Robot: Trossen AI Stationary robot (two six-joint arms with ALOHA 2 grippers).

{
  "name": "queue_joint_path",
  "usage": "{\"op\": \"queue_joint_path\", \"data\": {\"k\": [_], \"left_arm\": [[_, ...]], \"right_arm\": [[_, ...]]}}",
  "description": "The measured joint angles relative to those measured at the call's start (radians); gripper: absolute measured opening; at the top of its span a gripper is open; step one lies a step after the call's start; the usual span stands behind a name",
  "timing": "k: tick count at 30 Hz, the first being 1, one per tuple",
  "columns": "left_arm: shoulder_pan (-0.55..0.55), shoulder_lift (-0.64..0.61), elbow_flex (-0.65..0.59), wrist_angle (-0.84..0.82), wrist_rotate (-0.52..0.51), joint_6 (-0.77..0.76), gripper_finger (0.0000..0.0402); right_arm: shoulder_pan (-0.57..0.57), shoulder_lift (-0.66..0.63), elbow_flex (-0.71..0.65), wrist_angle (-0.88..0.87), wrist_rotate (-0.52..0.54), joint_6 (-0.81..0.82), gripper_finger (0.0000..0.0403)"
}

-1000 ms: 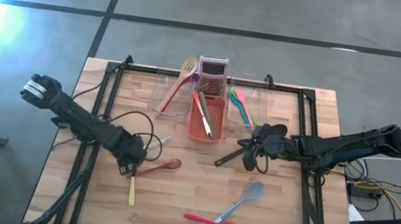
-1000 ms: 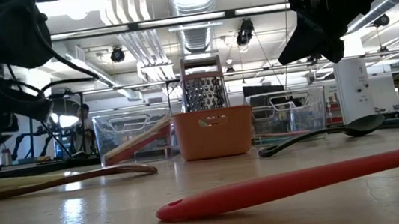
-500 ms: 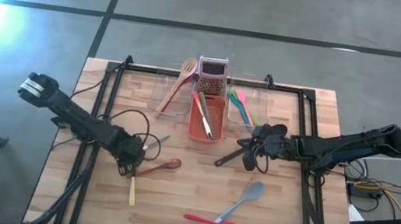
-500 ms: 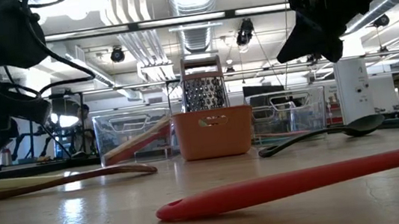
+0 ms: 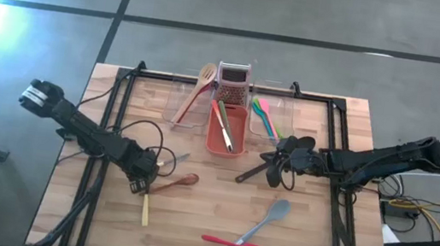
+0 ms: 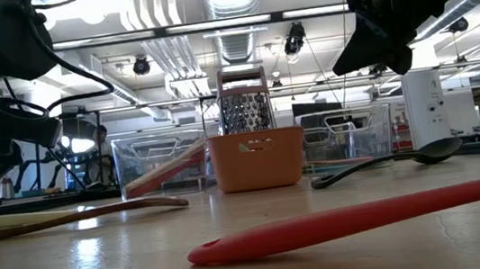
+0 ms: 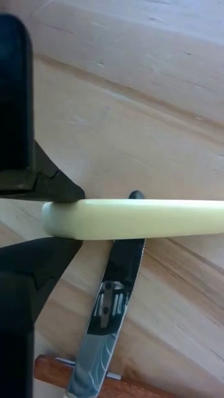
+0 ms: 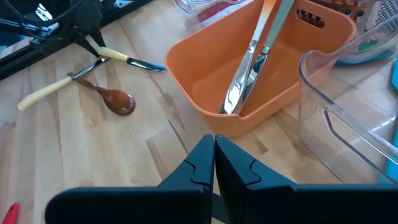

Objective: Pick & Place Kitchen Items
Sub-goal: Put the top yellow table knife into the orange bin

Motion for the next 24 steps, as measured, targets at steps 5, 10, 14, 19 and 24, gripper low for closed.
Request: {"op": "queue_joint_path", "data": {"k": [5,10,14,19,24], "left_arm": [[0.0,-0.018,0.007,-0.022,0.004,-0.006,0.0077],[0.002,-0.066,0.052,-0.142,-0.039,-0.009,0.0077],[0.002,-0.112,0.11,-0.25,-0.086,-0.012,0.0077],[0.002,-0.16,0.186,-0.303,-0.144,0.006,0.0077],[0.006,-0.168,0.277,-0.347,-0.206,0.106,0.0077]], "right_arm": [[0.0,0.0,0.0,0.0,0.0,-0.003,0.0008],[0.0,0.0,0.0,0.0,0.0,-0.003,0.0008],[0.0,0.0,0.0,-0.001,0.0,-0.004,0.0008],[0.0,0.0,0.0,-0.001,0.0,-0.004,0.0008],[0.0,0.0,0.0,-0.001,0.0,-0.007,0.0008]]}}
